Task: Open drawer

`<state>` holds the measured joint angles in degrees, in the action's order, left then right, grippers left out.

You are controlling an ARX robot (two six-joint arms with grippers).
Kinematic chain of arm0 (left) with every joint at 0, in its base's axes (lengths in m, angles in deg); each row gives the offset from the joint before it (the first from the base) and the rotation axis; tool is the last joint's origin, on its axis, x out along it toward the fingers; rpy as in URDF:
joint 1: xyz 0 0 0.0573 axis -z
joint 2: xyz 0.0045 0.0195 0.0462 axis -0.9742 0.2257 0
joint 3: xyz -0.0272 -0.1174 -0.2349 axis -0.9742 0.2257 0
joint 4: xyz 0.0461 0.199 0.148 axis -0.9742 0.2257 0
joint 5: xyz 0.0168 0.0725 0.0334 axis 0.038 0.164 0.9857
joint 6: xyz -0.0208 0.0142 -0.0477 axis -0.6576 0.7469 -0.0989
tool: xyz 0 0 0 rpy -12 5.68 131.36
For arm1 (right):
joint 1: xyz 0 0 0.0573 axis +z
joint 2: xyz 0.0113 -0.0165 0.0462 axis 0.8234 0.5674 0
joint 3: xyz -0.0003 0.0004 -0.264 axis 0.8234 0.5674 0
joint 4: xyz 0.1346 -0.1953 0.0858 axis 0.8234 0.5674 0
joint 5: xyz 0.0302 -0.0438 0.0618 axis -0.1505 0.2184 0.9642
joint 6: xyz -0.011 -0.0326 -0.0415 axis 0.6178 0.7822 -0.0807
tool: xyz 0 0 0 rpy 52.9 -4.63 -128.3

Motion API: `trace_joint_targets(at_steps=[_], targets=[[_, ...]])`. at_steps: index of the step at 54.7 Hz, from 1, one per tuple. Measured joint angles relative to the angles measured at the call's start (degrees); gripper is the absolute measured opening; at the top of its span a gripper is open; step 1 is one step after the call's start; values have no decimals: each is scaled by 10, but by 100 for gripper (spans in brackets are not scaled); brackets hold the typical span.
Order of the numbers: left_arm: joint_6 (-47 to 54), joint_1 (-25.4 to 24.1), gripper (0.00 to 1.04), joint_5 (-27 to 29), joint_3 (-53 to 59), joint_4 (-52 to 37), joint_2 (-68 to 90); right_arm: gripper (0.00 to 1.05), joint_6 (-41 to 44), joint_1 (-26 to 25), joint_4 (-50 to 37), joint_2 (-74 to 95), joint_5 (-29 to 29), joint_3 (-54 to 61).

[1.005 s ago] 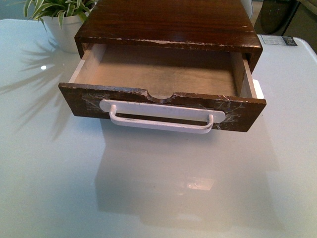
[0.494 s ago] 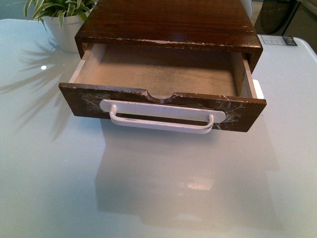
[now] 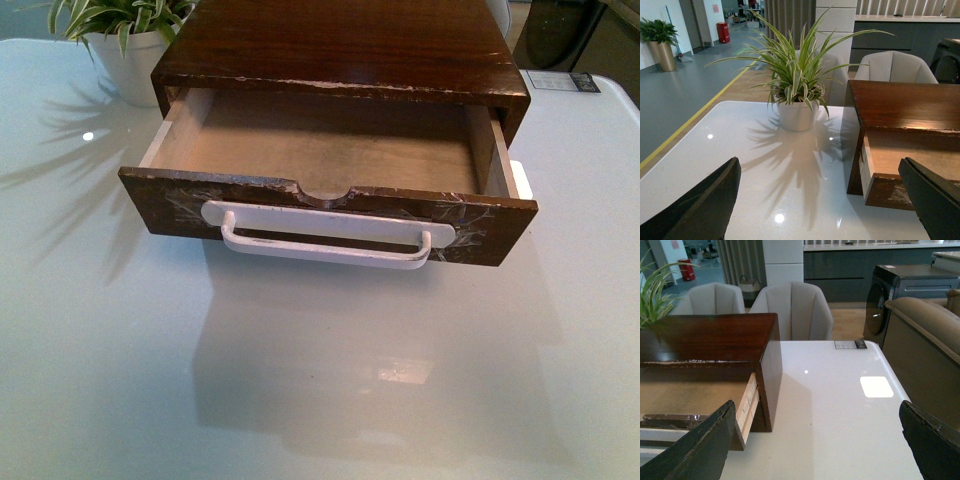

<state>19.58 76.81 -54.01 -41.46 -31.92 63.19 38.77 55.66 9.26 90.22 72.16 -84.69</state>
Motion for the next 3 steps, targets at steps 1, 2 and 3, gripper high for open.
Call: trace_joint_targets(at_steps=[1,2,3], targets=[[0,0,96,0,0,0,0,96,0,0,0,0,0,0],[0,0,96,0,0,0,0,96,0,0,0,0,0,0],[0,0,96,0,0,0,0,96,0,0,0,0,0,0]])
